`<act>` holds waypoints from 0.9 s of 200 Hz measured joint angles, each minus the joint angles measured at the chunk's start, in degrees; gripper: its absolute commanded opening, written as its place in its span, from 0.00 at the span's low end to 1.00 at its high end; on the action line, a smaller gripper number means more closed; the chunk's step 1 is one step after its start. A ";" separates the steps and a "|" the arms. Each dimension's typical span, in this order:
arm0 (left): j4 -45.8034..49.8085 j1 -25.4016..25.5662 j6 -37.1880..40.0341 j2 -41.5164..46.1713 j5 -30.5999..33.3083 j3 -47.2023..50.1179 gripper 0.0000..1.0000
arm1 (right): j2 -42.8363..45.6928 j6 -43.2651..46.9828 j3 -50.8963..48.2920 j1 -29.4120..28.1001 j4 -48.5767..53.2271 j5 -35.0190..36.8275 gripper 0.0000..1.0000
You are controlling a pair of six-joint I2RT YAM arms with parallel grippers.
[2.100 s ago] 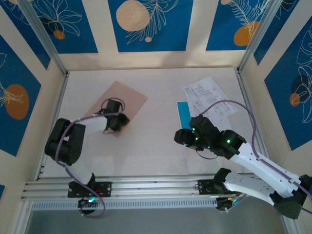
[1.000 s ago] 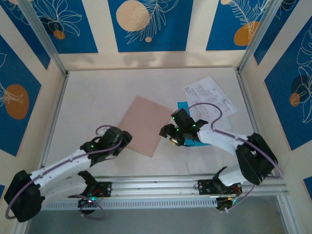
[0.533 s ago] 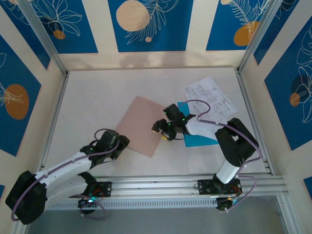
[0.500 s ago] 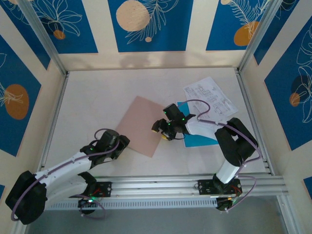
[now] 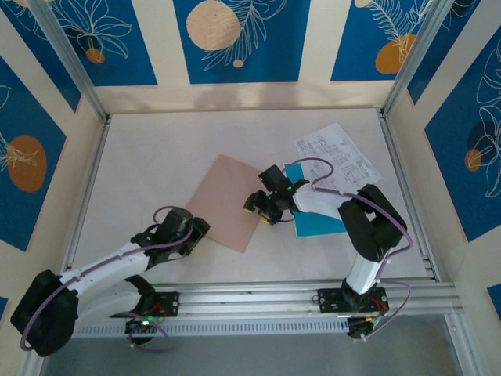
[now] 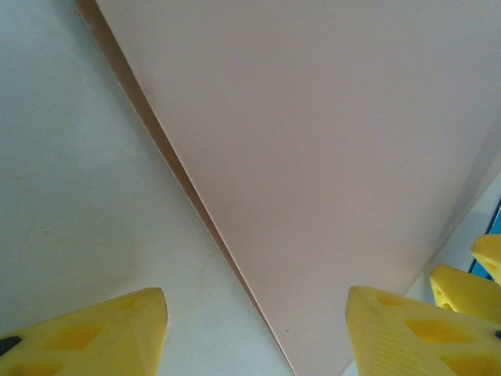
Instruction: Put the files into the folder
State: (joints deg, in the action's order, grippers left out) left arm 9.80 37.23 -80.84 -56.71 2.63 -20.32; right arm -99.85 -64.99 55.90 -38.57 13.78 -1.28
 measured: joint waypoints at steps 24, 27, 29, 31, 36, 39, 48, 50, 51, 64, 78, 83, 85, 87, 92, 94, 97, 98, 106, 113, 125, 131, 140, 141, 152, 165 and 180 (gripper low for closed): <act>-0.13 0.00 0.02 -0.33 -0.22 -0.09 0.61 | -0.61 0.22 0.04 -0.48 0.85 0.68 0.60; -0.24 0.00 0.04 -0.44 -0.28 -0.09 0.61 | -0.70 0.24 0.07 -0.48 0.90 0.79 0.60; -0.35 0.00 0.04 -0.50 -0.31 -0.09 0.61 | -0.76 0.24 0.11 -0.48 0.94 0.85 0.60; -0.42 0.00 0.04 -0.61 -0.35 -0.11 0.61 | -0.79 0.24 0.20 -0.48 1.07 0.83 0.60; -0.57 0.00 0.07 -0.83 -0.55 -0.13 0.61 | -0.83 0.24 0.35 -0.48 1.18 0.83 0.60; -0.61 0.00 0.09 -0.94 -0.61 -0.15 0.61 | -0.85 0.22 0.42 -0.48 1.25 0.83 0.60; -0.81 0.00 0.24 -1.29 -0.79 -0.20 0.61 | -0.94 0.22 0.61 -0.48 1.49 0.85 0.60; -0.87 0.00 0.24 -1.40 -0.85 -0.20 0.61 | -0.94 0.24 0.61 -0.50 1.51 0.85 0.60; -0.90 0.00 0.26 -1.46 -0.92 -0.20 0.61 | -0.94 0.22 0.61 -0.55 1.51 0.85 0.60; -1.11 0.00 0.35 -1.68 -1.05 -0.22 0.61 | -0.94 0.22 0.61 -0.68 1.53 0.90 0.60; -1.36 0.00 0.39 -1.79 -1.16 -0.22 0.62 | -0.83 0.24 0.61 -0.94 1.57 1.33 0.60; -1.46 0.00 0.39 -1.88 -1.14 -0.22 0.61 | -0.76 0.26 0.61 -1.05 1.60 1.49 0.60; -1.51 0.00 0.39 -1.88 -1.16 -0.22 0.61 | -0.68 0.26 0.61 -1.14 1.62 1.55 0.60; -1.55 0.00 0.39 -1.90 -1.16 -0.22 0.61 | -0.63 0.31 0.61 -1.20 1.64 1.60 0.60; -1.66 0.00 0.39 -1.97 -1.16 -0.22 0.61 | -0.44 0.39 0.61 -1.44 1.77 1.90 0.60; -1.68 0.00 0.39 -1.97 -1.16 -0.22 0.61 | -0.42 0.39 0.61 -1.53 1.79 1.92 0.60; -1.70 0.00 0.39 -1.97 -1.16 -0.22 0.61 | -0.15 0.39 0.63 -1.68 1.92 2.08 0.60; -1.70 0.00 0.39 -1.99 -1.16 -0.22 0.61 | -0.11 0.39 0.63 -1.73 1.95 2.16 0.60; -1.75 0.00 0.39 -1.97 -1.16 -0.22 0.61 | 0.42 0.39 0.63 -2.10 2.16 2.45 0.60; -1.79 0.00 0.39 -1.97 -1.16 -0.22 0.61 | 1.07 0.39 0.66 -2.38 2.25 2.58 0.60; -1.81 0.00 0.39 -1.97 -1.16 -0.22 0.61 | 2.03 0.39 0.83 -2.60 2.36 2.64 0.60; -1.88 0.00 0.39 -1.99 -1.16 -0.22 0.61 | 2.34 0.39 1.05 -2.69 2.43 2.71 0.60; -1.95 0.00 0.39 -1.97 -1.18 -0.22 0.61 | 2.56 0.42 1.60 -2.69 2.40 2.80 0.60; -1.95 0.00 0.39 -1.97 -1.16 -0.22 0.61 | 2.56 0.42 1.64 -2.69 2.40 2.80 0.60; -1.95 0.00 0.39 -1.97 -1.18 -0.22 0.61 | 2.47 0.42 2.34 -2.64 2.34 2.82 0.60; -1.95 0.00 0.39 -1.97 -1.18 -0.22 0.61 | 2.10 0.42 2.95 -2.43 2.29 2.78 0.60; -1.97 0.00 0.39 -1.97 -1.20 -0.22 0.61 | 1.01 0.42 3.21 -2.16 1.86 2.73 0.60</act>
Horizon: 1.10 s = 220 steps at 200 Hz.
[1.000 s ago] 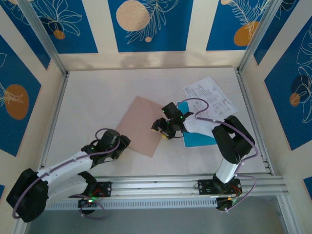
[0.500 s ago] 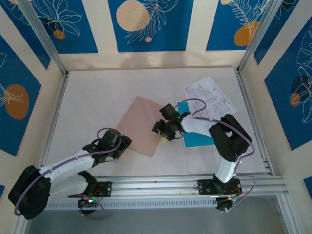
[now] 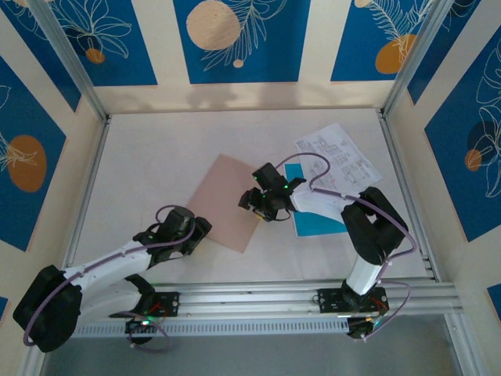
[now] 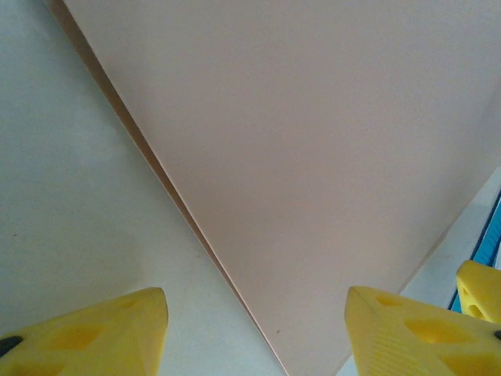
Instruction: Put the files into the folder
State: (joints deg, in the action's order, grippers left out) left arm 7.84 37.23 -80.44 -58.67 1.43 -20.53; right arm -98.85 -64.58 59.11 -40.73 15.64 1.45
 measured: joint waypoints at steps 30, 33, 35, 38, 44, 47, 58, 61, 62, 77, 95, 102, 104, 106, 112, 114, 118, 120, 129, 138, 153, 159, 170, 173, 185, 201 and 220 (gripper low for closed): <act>0.02 0.00 0.02 0.00 -0.37 -0.09 0.61 | -3.10 0.00 0.02 0.26 0.11 -0.15 0.60; 0.00 0.00 0.02 0.00 -0.42 -0.09 0.61 | -3.34 0.00 0.02 0.28 0.15 -0.13 0.60; -0.02 0.00 0.02 0.00 -0.42 -0.09 0.61 | -3.43 0.00 0.02 0.31 0.15 -0.13 0.60; -0.07 0.00 0.02 0.00 -0.44 -0.11 0.61 | -3.56 0.00 0.02 0.33 0.20 -0.13 0.60; -0.11 0.00 0.02 0.00 -0.48 -0.15 0.61 | -3.72 0.00 0.02 0.35 0.28 -0.15 0.60; -0.13 0.00 0.02 0.00 -0.52 -0.20 0.61 | -3.72 0.00 0.02 0.37 0.28 -0.15 0.60; -0.15 0.00 0.02 0.00 -0.61 -0.31 0.61 | -3.69 0.00 0.02 0.35 0.22 -0.13 0.60; -0.17 0.00 0.02 0.00 -0.61 -0.33 0.61 | -3.69 0.00 0.02 0.35 0.24 -0.13 0.60; -0.17 0.00 0.00 0.00 -0.61 -0.35 0.61 | -3.69 0.00 0.02 0.35 0.26 -0.13 0.60; -0.37 0.00 0.02 -0.02 -0.61 -0.50 0.61 | -3.69 -0.02 0.02 0.35 0.28 -0.13 0.60; -1.51 0.00 0.02 -0.50 -0.61 -0.52 0.61 | -3.72 -0.02 0.00 0.37 0.28 -0.13 0.60; -1.95 0.00 0.02 -0.87 -0.61 -0.55 0.62 | -3.72 -0.02 -0.02 0.35 0.28 -0.13 0.60; -2.08 0.00 0.02 -1.03 -0.61 -0.55 0.62 | -3.74 -0.02 -0.02 0.37 0.28 -0.13 0.60; -2.25 0.00 0.00 -1.20 -0.61 -0.55 0.62 | -3.74 -0.02 -0.02 0.35 0.28 -0.13 0.60; -2.75 0.00 0.00 -1.60 -0.63 -0.55 0.62 | -3.76 -0.04 -0.02 0.37 0.28 -0.13 0.60; -2.89 0.00 0.00 -1.75 -0.63 -0.55 0.61 | -3.76 -0.04 -0.02 0.37 0.28 -0.13 0.60; -3.34 0.00 0.00 -2.10 -0.70 -0.55 0.62 | -3.78 -0.04 -0.02 0.35 0.28 -0.13 0.60; -3.58 0.00 -0.02 -2.32 -0.79 -0.55 0.62 | -3.78 -0.04 -0.02 0.35 0.28 -0.13 0.60; -4.55 0.00 -0.04 -3.08 -0.92 -0.55 0.61 | -3.82 -0.04 -0.02 0.35 0.31 -0.13 0.60; -5.64 0.00 -0.09 -3.93 -1.05 -0.55 0.61 | -3.85 -0.04 -0.02 0.37 0.31 -0.15 0.60; -6.86 0.00 -0.24 -5.05 -1.05 -0.55 0.61 | -4.00 -0.02 -0.02 0.37 0.31 -0.15 0.60; -7.26 0.00 -0.31 -5.29 -1.05 -0.55 0.60 | -4.04 -0.02 -0.02 0.42 0.31 -0.17 0.60; -7.85 0.00 -0.63 -5.42 -1.03 -0.52 0.60 | -4.04 -0.02 -0.02 0.44 0.28 -0.22 0.60; -8.02 0.00 -0.72 -5.44 -1.01 -0.52 0.59 | -4.07 -0.02 -0.02 0.46 0.28 -0.22 0.60; -8.74 0.00 -1.16 -5.42 -1.01 -0.50 0.59 | -4.09 -0.02 -0.02 0.48 0.26 -0.37 0.60; -9.64 0.00 -2.01 -5.42 -0.98 -0.26 0.59 | -4.13 -0.02 -0.02 0.63 0.26 -0.44 0.60; -10.47 0.00 -3.04 -5.38 -0.96 0.48 0.59 | -4.13 -0.02 -0.02 0.70 0.26 -0.63 0.60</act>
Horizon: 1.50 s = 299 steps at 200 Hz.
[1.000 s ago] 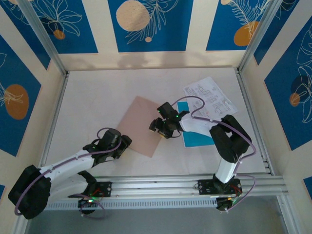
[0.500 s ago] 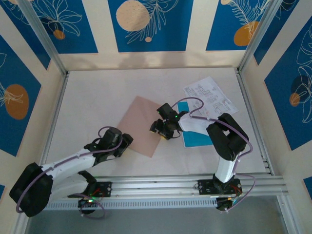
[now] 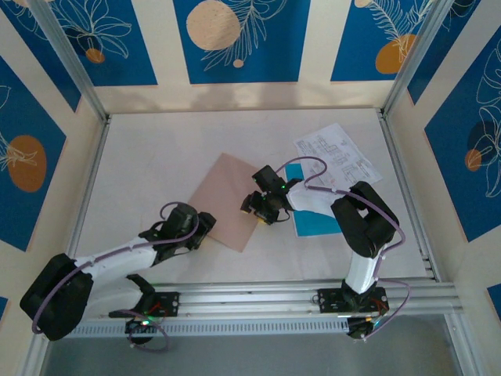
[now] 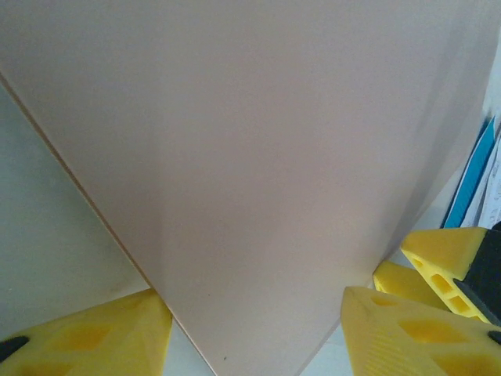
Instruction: Put the files into the folder
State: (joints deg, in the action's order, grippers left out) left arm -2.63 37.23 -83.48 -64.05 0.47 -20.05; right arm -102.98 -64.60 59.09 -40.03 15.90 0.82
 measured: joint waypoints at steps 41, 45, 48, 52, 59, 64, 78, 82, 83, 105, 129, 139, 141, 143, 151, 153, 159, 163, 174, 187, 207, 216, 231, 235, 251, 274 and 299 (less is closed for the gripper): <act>0.02 0.00 -2.01 1.51 1.14 1.46 0.59 | -0.02 0.02 0.04 0.33 0.00 -0.44 0.60; -0.07 0.00 -2.14 1.60 1.31 1.60 0.59 | -0.02 0.02 0.04 0.33 0.00 -0.46 0.60; -0.20 0.00 -2.21 1.60 1.38 1.73 0.59 | -0.04 0.02 0.04 0.33 0.02 -0.46 0.60; -0.37 0.00 -2.36 1.60 1.49 1.84 0.59 | -0.09 0.02 0.07 0.33 0.02 -0.46 0.60; -0.96 0.00 -2.71 1.51 1.55 2.16 0.58 | -0.11 0.02 0.07 0.33 0.02 -0.59 0.59; -1.42 0.00 -3.08 1.33 1.57 2.34 0.58 | -0.11 0.02 0.07 0.33 0.02 -0.66 0.60; -4.07 0.00 -3.76 0.04 1.66 3.06 0.56 | -0.22 0.00 0.07 0.42 0.04 -0.92 0.59; -4.85 0.00 -4.17 -0.44 1.68 3.28 0.55 | -0.24 0.02 0.13 0.42 0.04 -1.03 0.59; -4.98 0.00 -4.22 -0.55 1.68 3.32 0.55 | -0.26 0.02 0.13 0.42 0.07 -1.03 0.59; -8.59 0.00 -5.38 -2.36 1.88 4.33 0.46 | -0.55 0.02 0.55 0.42 0.00 -1.07 0.60; -12.28 0.00 -6.60 -4.72 2.21 4.72 0.36 | -0.72 0.04 0.61 0.42 -0.07 -1.14 0.59; -12.94 0.02 -6.56 -4.76 2.36 4.92 0.35 | -0.72 0.04 0.61 0.46 -0.11 -1.22 0.59; -13.07 0.02 -6.78 -4.74 2.45 4.94 0.34 | -0.74 0.04 0.61 0.48 -0.11 -1.25 0.59; -13.09 0.02 -6.80 -4.74 2.51 4.96 0.34 | -0.74 0.04 0.61 0.52 -0.11 -1.27 0.59; -13.29 0.04 -6.75 -4.68 2.62 4.96 0.34 | -0.74 0.04 0.61 0.66 -0.17 -1.36 0.59; -13.33 0.07 -6.78 -4.63 2.64 4.98 0.34 | -0.74 0.04 0.61 0.68 -0.20 -1.42 0.59; -13.44 0.07 -6.86 -4.57 2.78 4.98 0.34 | -0.74 0.04 0.61 0.70 -0.20 -1.53 0.60; -13.46 0.07 -6.91 -4.46 2.82 4.98 0.34 | -0.76 0.04 0.61 0.70 -0.20 -1.55 0.60; -13.53 0.13 -6.93 -4.09 2.99 5.01 0.34 | -0.76 0.09 0.61 0.72 -0.22 -1.70 0.59; -13.64 0.17 -7.08 -3.74 2.99 5.01 0.34 | -0.81 0.24 0.63 0.81 -0.20 -1.81 0.59; -13.60 0.42 -7.34 -3.37 2.99 5.01 0.37 | -0.98 0.46 0.85 1.09 -0.09 -2.16 0.60; -13.33 0.46 -7.50 -3.15 2.97 5.01 0.40 | -1.09 0.48 0.92 1.20 -0.09 -2.34 0.59; -12.46 0.50 -7.74 -2.75 2.97 5.01 0.44 | -1.11 0.57 0.92 1.42 -0.15 -2.60 0.60; -12.17 0.50 -7.67 -2.71 2.95 5.01 0.45 | -1.11 0.63 0.92 1.44 -0.13 -2.64 0.60; -10.75 0.55 -7.74 -2.29 2.97 5.01 0.47 | -1.11 0.68 0.92 1.51 -0.13 -2.78 0.60; -9.84 0.55 -7.72 -1.99 2.99 5.01 0.48 | -1.14 0.68 0.92 1.55 -0.13 -2.82 0.59; -10.36 0.33 -7.50 -2.40 3.02 5.01 0.48 | -1.18 0.68 0.96 1.60 -0.11 -2.95 0.59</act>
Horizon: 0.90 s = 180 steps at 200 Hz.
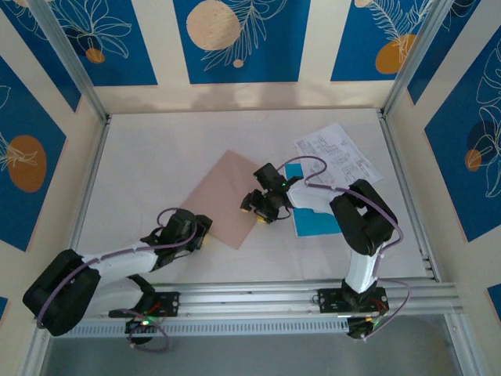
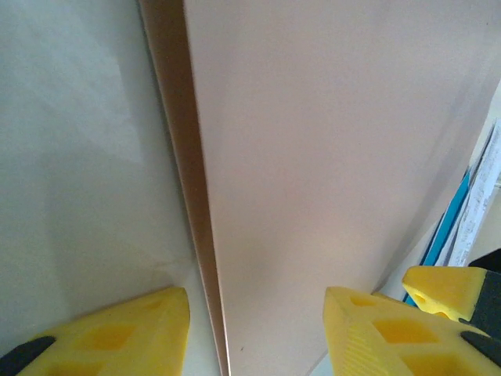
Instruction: Put the files into the folder
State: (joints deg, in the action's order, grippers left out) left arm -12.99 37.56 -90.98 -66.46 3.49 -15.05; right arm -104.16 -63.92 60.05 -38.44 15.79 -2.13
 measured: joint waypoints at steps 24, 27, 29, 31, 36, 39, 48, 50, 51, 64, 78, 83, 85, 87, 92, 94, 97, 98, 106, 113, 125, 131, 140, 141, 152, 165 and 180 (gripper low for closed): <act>-1.57 -0.66 0.07 -1.79 -0.24 -0.09 0.45 | -0.02 0.02 0.00 0.09 0.00 -0.11 0.59; -1.77 -0.72 0.15 -1.90 -0.26 -0.09 0.45 | -0.02 0.02 0.00 0.11 0.00 -0.17 0.59; -2.03 -0.72 0.24 -1.99 -0.26 -0.09 0.45 | -0.04 0.02 0.00 0.11 0.00 -0.20 0.59; -2.25 -0.72 0.24 -2.23 -0.26 -0.11 0.44 | -0.04 0.02 0.00 0.11 0.00 -0.24 0.59; -2.80 -0.79 0.44 -2.78 -0.33 -0.24 0.44 | -0.04 0.02 0.00 0.13 0.00 -0.26 0.59; -2.80 -0.83 0.46 -3.04 -0.37 -0.37 0.44 | -0.07 0.04 0.00 0.17 0.00 -0.31 0.59; -2.95 -0.94 0.72 -3.17 -0.48 -0.44 0.43 | -0.11 0.04 0.00 0.22 0.00 -0.48 0.59; -3.02 -0.94 0.83 -3.28 -0.48 -0.44 0.42 | -0.11 0.04 0.00 0.22 0.00 -0.48 0.59; -3.15 -0.94 0.85 -3.43 -0.50 -0.44 0.42 | -0.11 0.04 0.00 0.24 0.00 -0.50 0.59; -3.54 -0.96 1.05 -3.80 -0.55 -0.44 0.41 | -0.20 0.15 0.02 0.33 -0.07 -0.68 0.59; -3.52 -1.03 1.14 -3.91 -0.70 -0.44 0.40 | -0.22 0.28 0.09 0.33 -0.07 -0.92 0.59; -3.52 -1.05 1.22 -3.91 -0.72 -0.44 0.39 | -0.24 0.42 0.09 0.35 -0.07 -0.92 0.59; -3.50 -1.05 1.29 -3.91 -0.74 -0.44 0.39 | -0.26 0.42 0.11 0.39 -0.04 -0.92 0.59; -3.50 -1.07 1.29 -3.91 -0.74 -0.44 0.39 | -0.26 0.44 0.11 0.42 -0.07 -0.94 0.59; -3.48 -1.07 1.31 -3.91 -0.74 -0.44 0.38 | -0.31 0.44 0.13 0.44 -0.07 -0.96 0.59; -3.45 -1.07 1.33 -3.91 -0.76 -0.44 0.38 | -0.31 0.44 0.15 0.44 -0.07 -0.96 0.59; -3.45 -1.07 1.33 -3.91 -0.76 -0.44 0.37 | -0.31 0.44 0.20 0.44 -0.02 -0.98 0.59; -3.43 -1.07 1.33 -3.91 -0.76 -0.44 0.37 | -0.31 0.44 0.20 0.44 -0.04 -0.98 0.59; -3.58 -1.07 1.46 -4.17 -0.76 -0.44 0.37 | -0.33 0.46 0.22 0.46 -0.09 -0.98 0.59; -3.61 -1.07 1.49 -4.24 -0.87 -0.44 0.36 | -0.33 0.46 0.22 0.48 -0.09 -1.01 0.59; -3.65 -1.09 1.49 -4.33 -0.92 -0.44 0.37 | -0.33 0.48 0.22 0.55 -0.09 -1.14 0.59; -3.65 -1.09 1.51 -4.42 -0.94 -0.44 0.38 | -0.37 0.50 0.22 0.59 -0.09 -1.18 0.59; -3.69 -1.09 1.49 -4.39 -1.01 -0.44 0.41 | -0.42 0.52 0.22 0.66 -0.09 -1.31 0.59; -3.67 -1.11 1.49 -4.39 -1.01 -0.44 0.41 | -0.42 0.55 0.22 0.63 -0.09 -1.31 0.59; -3.30 -1.18 1.51 -4.09 -1.16 -0.63 0.44 | -0.44 0.63 0.22 0.70 -0.09 -1.40 0.59; -2.60 -1.18 1.53 -3.63 -1.18 -0.96 0.46 | -0.44 0.63 0.24 0.70 -0.09 -1.42 0.59; -1.09 -1.18 1.70 -2.97 -0.90 -1.49 0.47 | -0.44 0.63 0.22 0.70 -0.09 -1.46 0.59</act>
State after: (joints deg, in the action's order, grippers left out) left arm -14.09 36.38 -89.27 -69.43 2.59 -16.53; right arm -104.60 -63.29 60.27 -37.74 15.70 -3.60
